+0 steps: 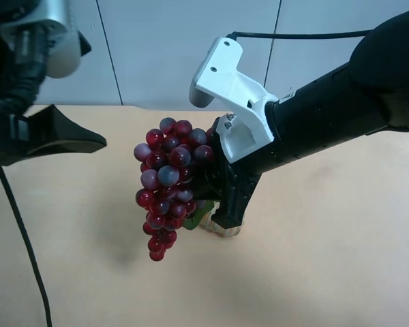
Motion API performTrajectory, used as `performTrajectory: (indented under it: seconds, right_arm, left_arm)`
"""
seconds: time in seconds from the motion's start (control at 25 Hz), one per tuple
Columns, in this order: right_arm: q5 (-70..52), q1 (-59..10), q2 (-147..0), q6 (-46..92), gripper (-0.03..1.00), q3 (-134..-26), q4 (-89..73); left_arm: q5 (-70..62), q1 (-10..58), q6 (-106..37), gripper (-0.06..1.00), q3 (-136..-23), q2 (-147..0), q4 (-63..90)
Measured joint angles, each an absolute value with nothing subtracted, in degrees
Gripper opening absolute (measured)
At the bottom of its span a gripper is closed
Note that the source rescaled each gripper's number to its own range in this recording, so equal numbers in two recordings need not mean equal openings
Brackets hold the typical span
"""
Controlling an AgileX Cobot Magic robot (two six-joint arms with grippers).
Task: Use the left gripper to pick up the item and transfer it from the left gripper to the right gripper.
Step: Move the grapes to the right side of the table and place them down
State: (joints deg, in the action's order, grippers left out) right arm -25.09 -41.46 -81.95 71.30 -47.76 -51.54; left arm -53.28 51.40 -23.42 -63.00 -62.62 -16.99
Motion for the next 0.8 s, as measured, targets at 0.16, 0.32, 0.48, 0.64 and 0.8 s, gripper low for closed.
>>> performTrajectory:
  seconds: [0.16,0.32,0.48,0.64,0.8]
  right_arm:
    - [-25.09,-41.46,-81.95,71.3,0.03,-47.76,-51.54]
    - [-25.15,-41.46,-81.95,71.3,0.02,-47.76,-51.54]
    - [-25.15,-41.46,-81.95,71.3,0.02,-47.76,-51.54]
    - [-25.15,-41.46,-81.95,71.3,0.02,-47.76,-51.54]
    - [-25.15,-41.46,-81.95,71.3,0.02,-47.76,-51.54]
  left_arm:
    - [-58.48,50.74,-17.55,0.99,-63.0,-59.16,-21.41]
    - [-60.65,44.81,-9.64,0.99,-63.0,-55.78,-22.68]
    - [-62.77,36.39,-8.12,0.99,-63.0,-52.43,-20.97]
    - [-67.25,30.04,-11.94,0.99,-62.74,-48.58,-12.07]
    - [-69.04,27.02,-15.91,1.0,-59.36,-42.98,-4.36]
